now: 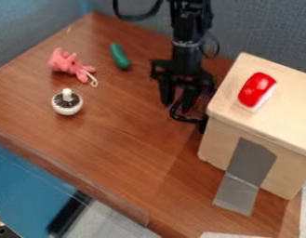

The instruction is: Close the drawer

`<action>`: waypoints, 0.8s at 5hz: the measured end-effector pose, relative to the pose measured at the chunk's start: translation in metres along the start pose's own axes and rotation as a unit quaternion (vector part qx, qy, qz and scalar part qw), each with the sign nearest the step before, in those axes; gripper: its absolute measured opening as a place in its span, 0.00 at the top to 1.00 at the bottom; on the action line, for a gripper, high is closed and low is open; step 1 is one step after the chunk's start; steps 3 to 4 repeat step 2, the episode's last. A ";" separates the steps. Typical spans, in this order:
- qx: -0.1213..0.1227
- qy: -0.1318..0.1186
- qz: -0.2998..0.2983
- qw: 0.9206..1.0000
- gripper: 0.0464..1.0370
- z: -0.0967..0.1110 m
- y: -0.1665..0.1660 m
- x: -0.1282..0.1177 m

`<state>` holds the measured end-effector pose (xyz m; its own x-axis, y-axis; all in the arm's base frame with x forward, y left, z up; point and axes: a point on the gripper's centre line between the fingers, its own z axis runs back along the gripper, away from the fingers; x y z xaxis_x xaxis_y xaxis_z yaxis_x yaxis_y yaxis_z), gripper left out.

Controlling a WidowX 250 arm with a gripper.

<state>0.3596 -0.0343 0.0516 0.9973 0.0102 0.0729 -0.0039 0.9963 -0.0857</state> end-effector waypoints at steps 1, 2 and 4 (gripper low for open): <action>0.028 -0.037 0.013 0.999 0.08 0.027 0.008 -0.004; 0.037 -0.058 0.016 0.998 0.03 0.047 0.010 -0.010; 0.037 -0.058 0.016 0.998 0.03 0.047 0.010 -0.010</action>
